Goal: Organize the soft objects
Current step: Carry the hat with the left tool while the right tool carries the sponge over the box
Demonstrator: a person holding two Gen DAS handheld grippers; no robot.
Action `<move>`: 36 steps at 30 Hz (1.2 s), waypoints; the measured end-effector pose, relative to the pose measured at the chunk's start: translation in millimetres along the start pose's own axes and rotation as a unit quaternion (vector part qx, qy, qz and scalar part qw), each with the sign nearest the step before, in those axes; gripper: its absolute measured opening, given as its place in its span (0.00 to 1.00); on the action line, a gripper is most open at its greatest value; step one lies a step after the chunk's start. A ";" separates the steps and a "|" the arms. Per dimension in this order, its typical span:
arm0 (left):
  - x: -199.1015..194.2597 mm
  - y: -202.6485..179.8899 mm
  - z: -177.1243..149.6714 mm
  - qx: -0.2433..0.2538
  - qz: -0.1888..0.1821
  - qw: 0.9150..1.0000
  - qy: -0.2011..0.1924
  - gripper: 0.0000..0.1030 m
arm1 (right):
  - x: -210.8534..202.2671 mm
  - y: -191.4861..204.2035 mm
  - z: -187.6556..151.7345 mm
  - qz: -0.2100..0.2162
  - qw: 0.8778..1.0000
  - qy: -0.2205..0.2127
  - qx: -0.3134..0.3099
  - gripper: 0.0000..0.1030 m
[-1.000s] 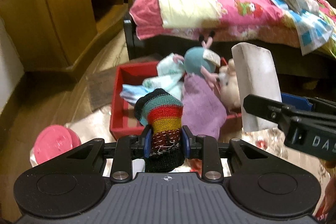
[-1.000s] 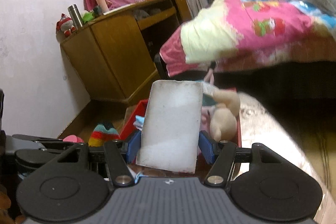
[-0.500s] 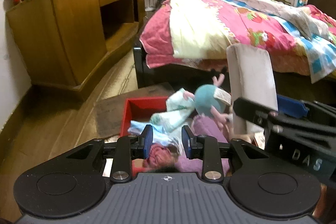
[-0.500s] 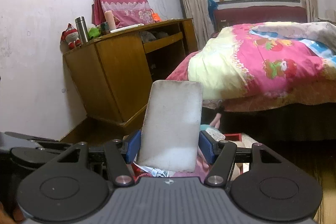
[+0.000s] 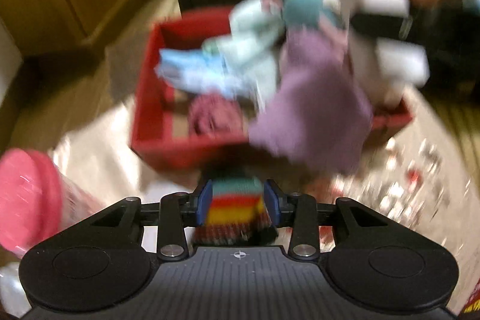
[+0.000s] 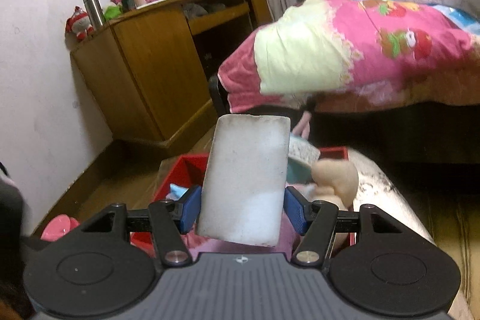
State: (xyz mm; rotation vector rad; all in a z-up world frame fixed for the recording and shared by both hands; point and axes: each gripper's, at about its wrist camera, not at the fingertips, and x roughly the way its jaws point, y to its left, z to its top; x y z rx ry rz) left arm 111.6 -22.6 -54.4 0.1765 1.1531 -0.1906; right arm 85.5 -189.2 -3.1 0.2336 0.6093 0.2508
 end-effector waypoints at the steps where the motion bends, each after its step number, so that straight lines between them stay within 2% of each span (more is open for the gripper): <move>1: 8.9 -2.9 -2.4 0.006 0.001 1.000 0.011 0.39 | -0.7 -0.1 -1.6 0.001 1.000 0.003 0.001 0.30; 4: 32.9 -8.7 -8.7 0.023 0.022 0.999 0.041 0.26 | -2.5 3.3 -5.0 0.008 1.000 0.009 -0.002 0.30; 6: 32.9 -9.5 -11.2 0.030 0.025 0.999 0.037 0.18 | -4.1 4.5 -5.8 0.009 1.000 0.010 -0.006 0.30; 9: 15.6 0.2 -7.3 0.011 0.011 1.000 0.015 0.11 | -6.9 3.7 -5.2 0.014 1.000 0.008 -0.004 0.30; 13: -12.7 17.2 -1.3 -0.024 -0.005 0.999 -0.021 0.06 | -10.9 4.7 -2.7 0.017 1.000 0.001 -0.002 0.30; 19: -61.3 36.8 13.3 -0.067 -0.032 0.993 -0.090 0.05 | -18.7 11.2 3.6 0.021 1.000 -0.021 -0.002 0.30; 22: -71.2 38.0 19.0 -0.068 -0.042 0.992 -0.102 0.06 | -20.1 12.7 5.7 0.023 0.999 -0.027 -0.001 0.30; 23: -68.1 33.0 17.4 -0.052 -0.049 0.993 -0.090 0.14 | -19.8 12.9 5.8 0.023 0.999 -0.027 -0.001 0.30; 25: -51.9 22.0 6.1 -0.041 -0.052 0.996 -0.061 0.36 | -18.4 11.2 5.1 0.023 0.999 -0.025 0.001 0.30; 26: -36.6 14.6 3.4 -0.038 -0.040 0.997 -0.045 0.62 | -17.0 10.1 4.1 0.022 1.000 -0.022 0.000 0.30; 27: -18.0 6.7 2.1 -0.028 -0.026 0.999 -0.028 0.74 | -14.9 9.3 3.5 0.018 1.000 -0.019 0.001 0.30; 28: 1.4 -1.2 1.0 -0.011 -0.004 1.000 -0.011 0.71 | -13.6 8.7 2.8 0.017 1.000 -0.016 0.003 0.30; 29: 15.1 -6.1 -0.5 -0.003 0.020 1.000 0.005 0.64 | -13.1 8.3 2.2 0.018 1.000 -0.014 0.006 0.30; 30: 28.6 -10.9 0.2 0.005 0.037 0.999 0.020 0.61 | -13.6 8.1 1.4 0.020 1.000 -0.013 0.007 0.30; 31: 34.7 -11.8 1.0 0.008 0.036 0.999 0.021 0.58 | -14.7 8.5 0.7 0.021 1.000 -0.013 0.004 0.30; 32: 39.8 -12.3 2.0 0.003 0.034 0.999 0.023 0.38 | -15.8 8.6 0.4 0.020 1.000 -0.014 0.001 0.30; 33: 41.3 -11.1 2.0 -0.007 0.025 0.999 0.029 0.27 | -16.7 8.3 0.2 0.020 1.000 -0.015 -0.002 0.30; 34: 38.5 -9.1 2.6 -0.019 0.010 0.999 0.030 0.25 | -17.3 7.4 0.4 0.020 1.000 -0.015 -0.002 0.30; 35: 32.6 -7.5 3.4 -0.026 -0.001 0.999 0.024 0.16 | -17.5 6.5 0.9 0.021 1.000 -0.015 -0.001 0.30; 36: 24.4 -5.4 4.5 -0.031 -0.013 0.999 0.016 0.14 | -17.7 5.2 1.0 0.022 1.000 -0.015 0.002 0.30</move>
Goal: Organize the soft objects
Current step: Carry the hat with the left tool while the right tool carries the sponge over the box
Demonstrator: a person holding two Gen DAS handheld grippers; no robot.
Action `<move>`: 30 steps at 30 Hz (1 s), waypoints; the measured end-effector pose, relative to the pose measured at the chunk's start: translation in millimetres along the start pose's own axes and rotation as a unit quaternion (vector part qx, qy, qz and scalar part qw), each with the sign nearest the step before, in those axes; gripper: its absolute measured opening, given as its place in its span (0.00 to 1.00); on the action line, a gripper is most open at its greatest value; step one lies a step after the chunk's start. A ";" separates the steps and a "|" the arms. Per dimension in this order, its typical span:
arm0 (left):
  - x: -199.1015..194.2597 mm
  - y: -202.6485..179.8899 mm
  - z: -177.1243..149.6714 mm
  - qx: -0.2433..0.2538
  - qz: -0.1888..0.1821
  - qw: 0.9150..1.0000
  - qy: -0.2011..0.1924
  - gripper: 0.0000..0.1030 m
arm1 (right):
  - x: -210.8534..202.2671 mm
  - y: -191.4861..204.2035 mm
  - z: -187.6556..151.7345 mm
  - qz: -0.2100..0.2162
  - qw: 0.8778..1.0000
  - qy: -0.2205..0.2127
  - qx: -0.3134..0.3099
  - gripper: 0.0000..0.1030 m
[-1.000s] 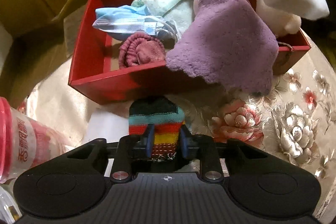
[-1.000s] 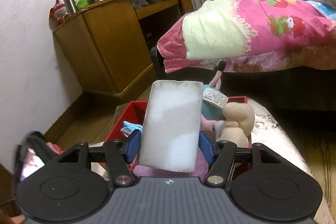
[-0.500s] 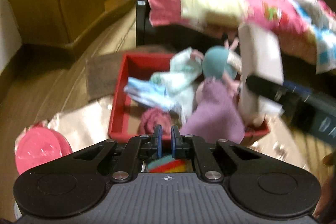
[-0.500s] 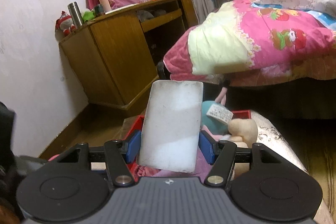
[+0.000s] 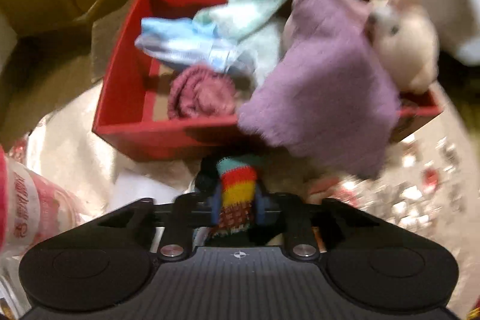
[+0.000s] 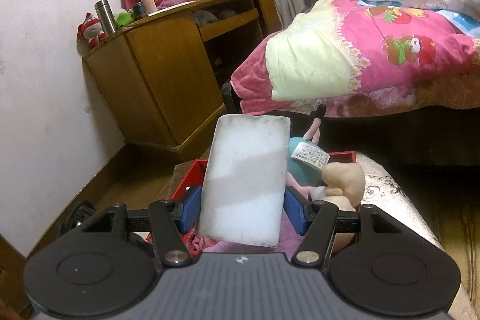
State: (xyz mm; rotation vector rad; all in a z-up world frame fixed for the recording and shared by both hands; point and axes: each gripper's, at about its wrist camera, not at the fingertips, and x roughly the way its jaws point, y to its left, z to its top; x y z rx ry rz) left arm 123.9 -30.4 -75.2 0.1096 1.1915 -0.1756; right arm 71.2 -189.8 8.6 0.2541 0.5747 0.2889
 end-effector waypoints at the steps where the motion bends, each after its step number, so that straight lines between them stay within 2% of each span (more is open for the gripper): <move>1: -10.0 2.5 0.5 -0.007 -0.013 1.000 -0.010 0.13 | -0.5 -0.6 0.7 0.001 1.000 0.000 0.002 0.30; 4: -38.5 14.8 0.6 -0.031 -0.057 0.997 -0.031 0.10 | -2.9 0.0 2.0 0.003 1.000 -0.004 0.004 0.30; 6: -55.8 22.8 0.0 -0.048 -0.069 0.995 -0.046 0.10 | -5.4 2.0 1.5 0.004 1.000 -0.007 0.004 0.30; 9: -81.5 30.7 4.0 -0.071 -0.069 0.992 -0.080 0.10 | -7.1 4.6 3.4 0.006 1.000 -0.014 0.005 0.30; 12: -94.8 37.6 18.7 -0.083 -0.054 0.988 -0.119 0.10 | -4.9 9.0 4.9 0.007 1.000 -0.016 0.002 0.30; 16: -98.3 43.7 42.9 -0.100 -0.041 0.982 -0.155 0.10 | 6.2 12.9 9.7 0.007 1.000 -0.013 -0.002 0.30; 21: -76.8 43.3 68.5 -0.101 -0.010 0.983 -0.155 0.12 | 33.0 12.8 18.7 0.001 1.000 -0.005 -0.014 0.30; 26: -41.0 50.5 85.4 -0.102 0.015 0.985 -0.136 0.15 | 73.6 6.5 17.6 -0.006 0.999 0.030 -0.026 0.30; 28: -32.6 53.8 88.2 -0.102 0.021 0.986 -0.130 0.19 | 87.4 1.5 15.6 -0.004 0.999 0.043 -0.025 0.30; 29: -30.7 54.6 88.9 -0.104 0.024 0.986 -0.129 0.23 | 93.8 0.0 15.1 -0.004 0.998 0.049 -0.026 0.30; 30: -28.4 55.8 90.1 -0.106 0.027 0.986 -0.127 0.32 | 100.6 -1.1 14.3 -0.005 0.998 0.057 -0.031 0.30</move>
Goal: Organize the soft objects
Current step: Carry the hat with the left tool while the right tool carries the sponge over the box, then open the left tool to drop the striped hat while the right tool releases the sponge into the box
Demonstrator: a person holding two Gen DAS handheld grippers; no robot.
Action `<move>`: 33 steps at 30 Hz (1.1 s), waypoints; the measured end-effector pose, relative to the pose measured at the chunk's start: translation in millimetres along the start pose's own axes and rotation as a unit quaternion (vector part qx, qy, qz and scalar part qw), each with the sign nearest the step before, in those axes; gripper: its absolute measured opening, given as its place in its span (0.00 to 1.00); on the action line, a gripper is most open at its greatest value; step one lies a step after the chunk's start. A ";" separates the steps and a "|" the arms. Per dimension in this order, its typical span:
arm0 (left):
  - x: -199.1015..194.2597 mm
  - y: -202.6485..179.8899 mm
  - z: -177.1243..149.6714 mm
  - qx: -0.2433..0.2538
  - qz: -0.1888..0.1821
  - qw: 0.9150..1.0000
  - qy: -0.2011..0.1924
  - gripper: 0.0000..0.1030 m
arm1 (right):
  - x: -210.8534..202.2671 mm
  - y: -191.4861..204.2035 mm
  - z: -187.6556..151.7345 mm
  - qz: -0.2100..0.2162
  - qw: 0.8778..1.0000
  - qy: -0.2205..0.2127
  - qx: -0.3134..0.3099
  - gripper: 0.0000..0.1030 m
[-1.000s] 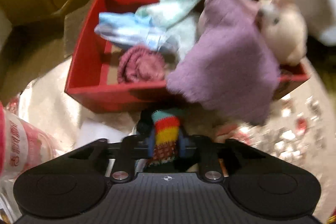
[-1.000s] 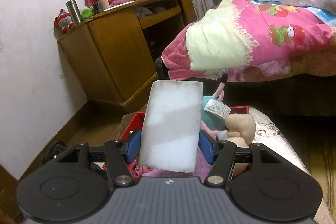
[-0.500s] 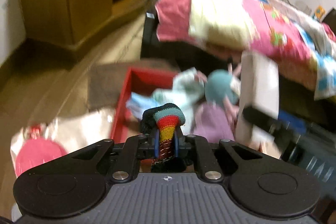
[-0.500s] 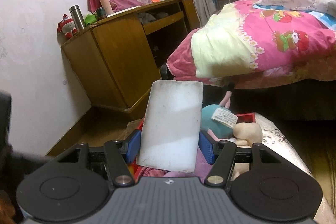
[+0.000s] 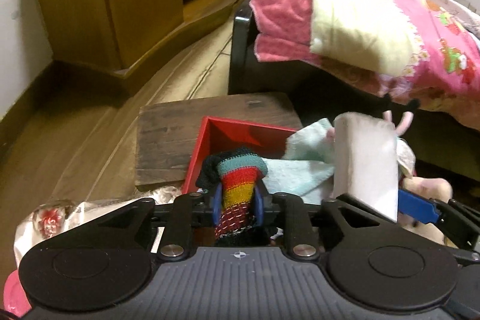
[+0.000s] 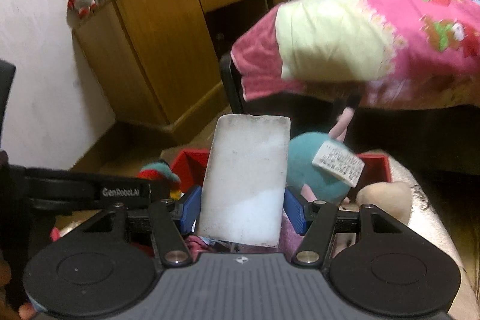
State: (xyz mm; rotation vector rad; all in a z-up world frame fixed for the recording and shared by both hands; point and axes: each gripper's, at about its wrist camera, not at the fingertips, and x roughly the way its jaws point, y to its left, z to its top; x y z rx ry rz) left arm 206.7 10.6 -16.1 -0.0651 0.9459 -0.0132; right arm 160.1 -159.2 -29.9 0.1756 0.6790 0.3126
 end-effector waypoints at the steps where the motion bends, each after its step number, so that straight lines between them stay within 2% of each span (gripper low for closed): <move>1: 1.5 -0.1 0.3 0.001 0.004 1.000 0.001 0.38 | 6.3 0.2 0.3 -0.001 1.000 0.011 -0.006 0.30; 3: 0.9 -2.3 -0.1 0.009 0.007 1.000 -0.003 0.54 | 18.5 0.1 1.2 0.001 0.999 0.033 -0.014 0.31; 5: 0.3 -3.8 -1.3 0.014 0.010 1.000 -0.001 0.60 | 27.5 1.0 2.0 -0.002 0.999 0.047 -0.026 0.32; 12: -9.2 7.3 0.0 -0.013 -0.003 1.000 0.006 0.60 | 33.0 8.3 3.1 -0.011 0.996 0.055 -0.065 0.40; 19: -22.2 12.7 -2.6 -0.016 -0.003 1.000 0.006 0.62 | 24.5 11.5 10.0 -0.024 0.996 0.049 -0.077 0.41; 25: -42.7 15.1 -23.7 0.000 -0.020 1.000 0.022 0.67 | -10.0 8.3 -1.9 -0.014 0.998 0.038 -0.045 0.41; 33: -58.9 19.0 -63.1 0.037 -0.031 0.998 0.050 0.76 | -47.5 19.7 -32.4 -0.016 0.995 0.071 -0.064 0.41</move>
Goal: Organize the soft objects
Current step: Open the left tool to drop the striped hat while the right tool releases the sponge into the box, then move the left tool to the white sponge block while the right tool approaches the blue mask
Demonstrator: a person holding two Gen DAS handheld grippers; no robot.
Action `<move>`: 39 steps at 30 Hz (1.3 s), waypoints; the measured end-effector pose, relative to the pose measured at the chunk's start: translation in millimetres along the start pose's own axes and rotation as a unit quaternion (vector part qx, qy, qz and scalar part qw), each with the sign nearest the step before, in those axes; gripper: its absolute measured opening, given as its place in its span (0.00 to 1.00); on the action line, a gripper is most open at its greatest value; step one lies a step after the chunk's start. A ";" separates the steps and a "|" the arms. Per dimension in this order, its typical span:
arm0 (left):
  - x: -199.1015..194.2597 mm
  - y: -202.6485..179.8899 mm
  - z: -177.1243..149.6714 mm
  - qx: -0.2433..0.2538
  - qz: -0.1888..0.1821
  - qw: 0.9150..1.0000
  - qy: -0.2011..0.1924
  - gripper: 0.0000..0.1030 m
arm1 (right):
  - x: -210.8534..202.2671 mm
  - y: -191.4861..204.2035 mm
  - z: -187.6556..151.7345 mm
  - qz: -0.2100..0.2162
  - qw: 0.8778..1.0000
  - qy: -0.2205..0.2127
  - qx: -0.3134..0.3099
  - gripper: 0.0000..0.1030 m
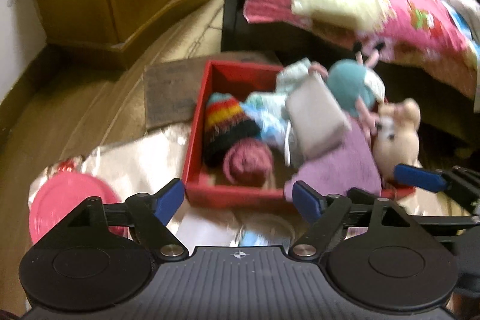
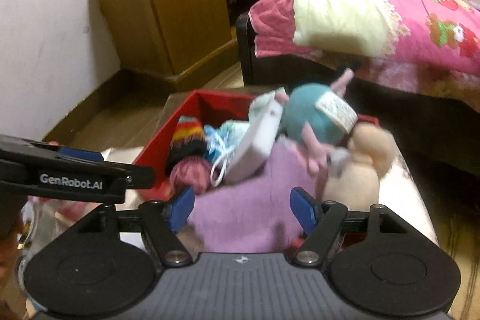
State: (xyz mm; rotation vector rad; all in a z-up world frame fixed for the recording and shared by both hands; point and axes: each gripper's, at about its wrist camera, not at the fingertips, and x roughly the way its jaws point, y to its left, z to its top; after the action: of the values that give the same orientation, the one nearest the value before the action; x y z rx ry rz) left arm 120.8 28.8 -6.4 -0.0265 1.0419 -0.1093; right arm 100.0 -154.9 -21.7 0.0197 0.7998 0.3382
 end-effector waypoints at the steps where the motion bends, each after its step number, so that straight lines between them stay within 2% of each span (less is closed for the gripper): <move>1: 0.5 -0.4 -5.2 0.008 0.003 1.000 0.005 0.76 | -5.2 -1.5 -5.8 0.000 1.000 0.001 0.007 0.41; 6: 12.2 -2.9 -24.3 0.044 0.011 0.998 0.040 0.77 | -33.7 -13.9 -33.8 0.022 0.997 0.014 0.068 0.41; 9: 26.5 -5.3 -25.9 0.046 0.013 0.997 0.064 0.76 | -44.9 -18.2 -46.5 0.077 0.991 0.025 0.110 0.41; 12: 37.6 -11.8 -25.8 0.064 -0.003 0.995 0.081 0.75 | -45.9 -17.3 -48.5 0.109 0.985 0.035 0.126 0.41; 17: 58.5 -17.5 -22.7 0.085 0.051 0.991 0.095 0.75 | -43.8 -15.9 -48.1 0.115 0.985 0.039 0.125 0.41; 21: 75.5 -22.5 -24.9 0.105 0.076 0.985 0.112 0.74 | -43.1 -15.4 -52.3 0.129 0.982 0.050 0.129 0.41; 24: 90.9 -20.3 -28.5 0.097 0.089 0.983 0.132 0.74 | -43.0 -15.0 -53.8 0.134 0.981 0.053 0.130 0.41; 27: 99.9 -20.7 -29.9 0.100 0.107 0.981 0.128 0.78 | -43.2 -14.5 -54.0 0.138 0.981 0.055 0.128 0.41; 29: 101.3 -18.4 -27.8 0.085 0.102 0.982 0.131 0.75 | -43.4 -14.5 -53.9 0.142 0.980 0.056 0.128 0.41; 31: 99.4 -16.0 -26.9 0.071 0.094 0.984 0.135 0.67 | -42.8 -14.7 -54.7 0.142 0.980 0.058 0.128 0.41; 32: 96.4 -15.9 -27.2 0.072 0.096 0.984 0.133 0.57 | -41.9 -14.8 -55.2 0.141 0.980 0.059 0.128 0.41; 33: 92.5 -16.0 -28.1 0.075 0.097 0.984 0.132 0.51 | -41.2 -15.1 -55.6 0.139 0.980 0.060 0.127 0.41; 34: 87.7 -14.9 -28.0 0.070 0.086 0.985 0.134 0.51 | -40.4 -15.7 -55.9 0.138 0.980 0.061 0.128 0.41; 36: 77.1 -7.7 -31.1 0.033 0.034 0.988 0.144 0.48 | -39.1 -17.7 -57.0 0.135 0.980 0.063 0.129 0.41; 39: 67.1 -5.8 -41.8 0.009 -0.003 0.988 0.153 0.47 | -34.3 -19.6 -61.2 0.128 0.981 0.070 0.131 0.41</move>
State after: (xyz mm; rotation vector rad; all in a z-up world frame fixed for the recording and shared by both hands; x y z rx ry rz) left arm 117.8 17.4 -84.7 0.0034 1.3481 -0.1308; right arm 40.4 -190.7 -43.3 0.3507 0.9806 0.4800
